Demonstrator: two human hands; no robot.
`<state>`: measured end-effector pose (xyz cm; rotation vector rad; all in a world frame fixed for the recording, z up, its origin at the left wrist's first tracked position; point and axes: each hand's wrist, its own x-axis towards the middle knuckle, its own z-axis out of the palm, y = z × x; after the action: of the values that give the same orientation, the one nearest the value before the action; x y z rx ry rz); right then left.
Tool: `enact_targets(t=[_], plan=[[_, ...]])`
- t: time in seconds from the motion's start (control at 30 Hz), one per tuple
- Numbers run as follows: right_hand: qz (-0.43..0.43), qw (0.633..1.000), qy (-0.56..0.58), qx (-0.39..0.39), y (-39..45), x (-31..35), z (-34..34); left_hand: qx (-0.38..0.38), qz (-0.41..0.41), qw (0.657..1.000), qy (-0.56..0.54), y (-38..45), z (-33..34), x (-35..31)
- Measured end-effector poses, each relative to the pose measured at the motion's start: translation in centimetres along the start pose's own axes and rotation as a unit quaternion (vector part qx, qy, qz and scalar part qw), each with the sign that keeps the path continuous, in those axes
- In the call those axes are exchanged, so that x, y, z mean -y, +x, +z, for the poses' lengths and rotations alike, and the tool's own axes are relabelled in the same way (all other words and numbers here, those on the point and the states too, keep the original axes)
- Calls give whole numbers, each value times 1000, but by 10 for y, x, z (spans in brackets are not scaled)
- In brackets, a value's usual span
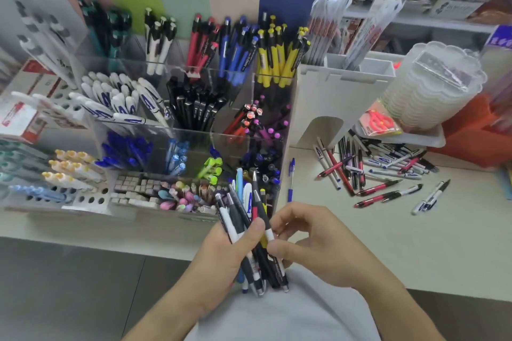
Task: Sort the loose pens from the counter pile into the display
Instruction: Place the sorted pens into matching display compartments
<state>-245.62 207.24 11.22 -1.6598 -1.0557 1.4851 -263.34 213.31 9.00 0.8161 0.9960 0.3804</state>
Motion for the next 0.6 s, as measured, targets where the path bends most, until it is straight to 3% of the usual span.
enact_targets(t=[0.13,0.23,0.37,0.47,0.6], plan=[[28,1000,-9,4,0,-1,-4,0,-21,1000,-7,3,0,1],[39,994,87,-46,2,2,-6,6,0,999,49,6,1,-1],[57,975,208,-47,3,16,-4,16,25,996,85,12,4,-4],[-12,993,57,-99,11,21,2,47,56,983,168,13,11,-9],[-70,982,-108,-139,23,30,3,56,51,965,253,18,20,-10]])
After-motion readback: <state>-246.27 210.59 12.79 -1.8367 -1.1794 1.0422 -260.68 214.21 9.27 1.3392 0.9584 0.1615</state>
